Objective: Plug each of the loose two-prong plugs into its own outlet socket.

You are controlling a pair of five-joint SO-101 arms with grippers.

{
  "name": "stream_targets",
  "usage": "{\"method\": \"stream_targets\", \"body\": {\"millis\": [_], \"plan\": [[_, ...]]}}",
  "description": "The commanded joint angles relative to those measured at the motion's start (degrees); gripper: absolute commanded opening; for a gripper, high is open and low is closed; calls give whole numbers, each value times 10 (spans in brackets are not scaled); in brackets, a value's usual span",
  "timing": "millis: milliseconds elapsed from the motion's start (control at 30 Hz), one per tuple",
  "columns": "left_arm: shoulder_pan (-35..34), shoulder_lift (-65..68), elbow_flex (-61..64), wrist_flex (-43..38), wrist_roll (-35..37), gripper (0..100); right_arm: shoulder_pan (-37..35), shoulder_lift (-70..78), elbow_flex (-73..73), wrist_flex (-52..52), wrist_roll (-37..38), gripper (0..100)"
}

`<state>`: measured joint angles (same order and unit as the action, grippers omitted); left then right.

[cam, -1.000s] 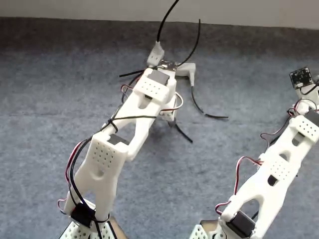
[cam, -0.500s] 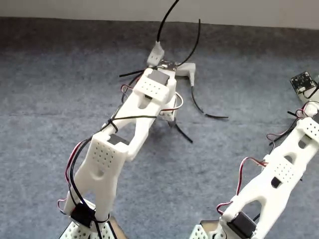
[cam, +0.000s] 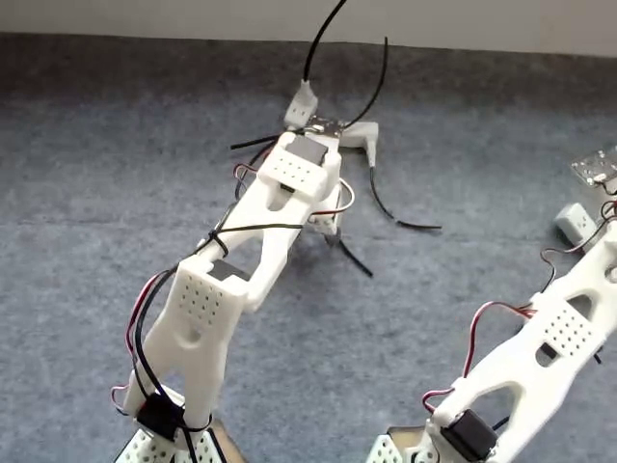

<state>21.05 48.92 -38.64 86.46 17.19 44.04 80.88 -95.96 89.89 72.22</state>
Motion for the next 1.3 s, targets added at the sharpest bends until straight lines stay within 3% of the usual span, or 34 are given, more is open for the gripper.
{"method": "stream_targets", "body": {"millis": [0,133,267,467,733,1000,1267], "plan": [[0,-28,-3,-11,4,210,14,-58,-51,8,-23,66],[0,-28,-3,-11,4,210,30,-69,-51,-119,-147,98],[0,-28,-3,-11,4,210,71,-66,-46,-278,-225,235],[1,-28,-3,-7,4,210,102,-28,24,-446,-127,255],[2,-28,-2,-7,4,210,121,58,137,-760,-4,255],[1,-28,-2,-7,4,210,108,78,200,-880,41,253],[2,-28,-2,-7,4,210,95,79,214,-903,56,42]]}}
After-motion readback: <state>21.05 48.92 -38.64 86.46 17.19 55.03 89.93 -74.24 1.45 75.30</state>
